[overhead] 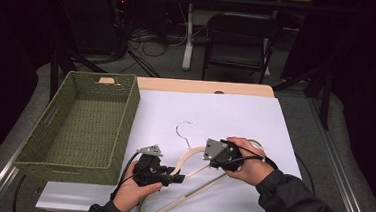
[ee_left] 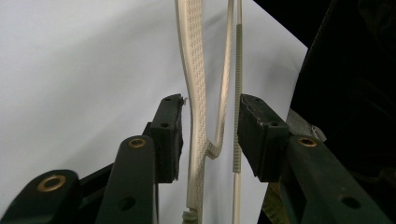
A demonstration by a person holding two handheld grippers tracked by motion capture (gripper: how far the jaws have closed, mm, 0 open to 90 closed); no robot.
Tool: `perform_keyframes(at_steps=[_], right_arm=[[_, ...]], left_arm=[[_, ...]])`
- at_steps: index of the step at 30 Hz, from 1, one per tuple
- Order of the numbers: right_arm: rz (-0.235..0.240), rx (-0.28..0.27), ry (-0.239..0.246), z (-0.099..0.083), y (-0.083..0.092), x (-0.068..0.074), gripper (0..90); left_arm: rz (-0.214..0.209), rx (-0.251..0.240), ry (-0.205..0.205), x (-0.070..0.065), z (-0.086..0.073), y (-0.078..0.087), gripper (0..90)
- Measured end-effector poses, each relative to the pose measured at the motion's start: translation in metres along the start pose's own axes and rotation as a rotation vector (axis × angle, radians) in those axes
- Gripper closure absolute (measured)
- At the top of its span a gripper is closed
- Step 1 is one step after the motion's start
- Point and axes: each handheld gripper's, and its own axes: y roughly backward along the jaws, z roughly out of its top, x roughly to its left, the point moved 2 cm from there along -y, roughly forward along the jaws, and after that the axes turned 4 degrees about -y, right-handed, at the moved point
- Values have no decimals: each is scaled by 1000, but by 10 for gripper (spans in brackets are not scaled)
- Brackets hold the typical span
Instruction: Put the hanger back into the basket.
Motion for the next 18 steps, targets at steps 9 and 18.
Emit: perform_keyframes(at_steps=[9,18], right_arm=[[1,-7,3,1,0,0,769],[0,-4,9,1,-1,1,770]], left_arm=[[-25,14,14,1,1,-2,641],[-45,30,26,2,1,-2,698]])
